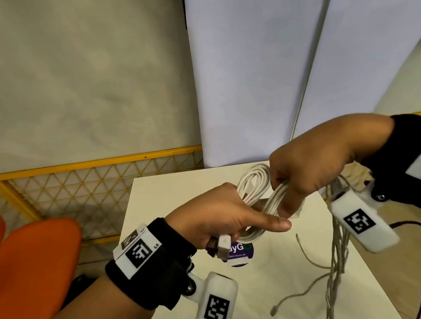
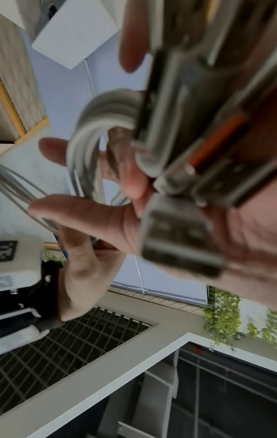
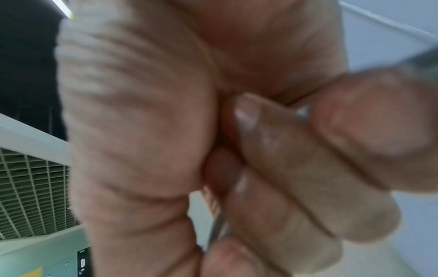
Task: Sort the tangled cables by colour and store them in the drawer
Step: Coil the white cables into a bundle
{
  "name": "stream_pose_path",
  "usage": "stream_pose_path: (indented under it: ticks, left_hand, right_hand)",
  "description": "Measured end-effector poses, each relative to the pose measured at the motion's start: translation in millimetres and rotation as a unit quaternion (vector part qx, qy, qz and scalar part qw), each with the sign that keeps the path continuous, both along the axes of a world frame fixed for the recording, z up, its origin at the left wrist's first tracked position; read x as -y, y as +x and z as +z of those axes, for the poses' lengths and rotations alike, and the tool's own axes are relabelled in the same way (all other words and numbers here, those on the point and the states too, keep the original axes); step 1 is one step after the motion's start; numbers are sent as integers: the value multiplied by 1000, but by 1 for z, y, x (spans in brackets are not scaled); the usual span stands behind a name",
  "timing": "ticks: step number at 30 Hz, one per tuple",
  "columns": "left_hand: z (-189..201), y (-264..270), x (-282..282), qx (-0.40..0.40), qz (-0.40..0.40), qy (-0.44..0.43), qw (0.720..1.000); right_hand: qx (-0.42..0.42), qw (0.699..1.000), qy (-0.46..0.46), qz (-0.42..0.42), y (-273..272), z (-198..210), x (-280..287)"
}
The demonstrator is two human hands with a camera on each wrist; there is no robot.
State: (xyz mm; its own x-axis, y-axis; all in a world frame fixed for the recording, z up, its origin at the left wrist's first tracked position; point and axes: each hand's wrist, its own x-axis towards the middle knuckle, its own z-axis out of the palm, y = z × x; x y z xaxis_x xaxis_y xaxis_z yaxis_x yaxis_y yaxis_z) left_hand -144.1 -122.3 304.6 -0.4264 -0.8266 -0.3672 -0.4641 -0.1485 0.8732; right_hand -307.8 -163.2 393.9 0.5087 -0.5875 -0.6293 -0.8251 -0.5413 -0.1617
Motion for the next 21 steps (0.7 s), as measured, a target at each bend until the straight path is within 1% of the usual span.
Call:
stream_pose_path:
  ticks: [4, 8, 10, 15, 18, 21]
  left_hand:
    - [-4, -2, -1, 16, 11, 1, 1000]
    - [2, -1, -4, 22, 22, 30, 999]
    - [2, 1, -4, 18, 30, 39, 999]
    - [-1, 7, -7, 15, 23, 66, 997]
    - [1, 9, -9, 9, 16, 105, 994]
    - [5, 13, -9, -36, 17, 140, 989]
  right_hand:
    - [1, 997, -71, -13, 5, 6, 1]
    - [-26, 983, -182, 17, 15, 9, -5]
    - [-20, 972, -229, 35, 16, 6, -7]
    - [5, 939, -331, 91, 17, -11, -11]
    - [21, 920, -365, 140, 15, -20, -10]
    - [29, 876, -431, 213, 17, -28, -9]
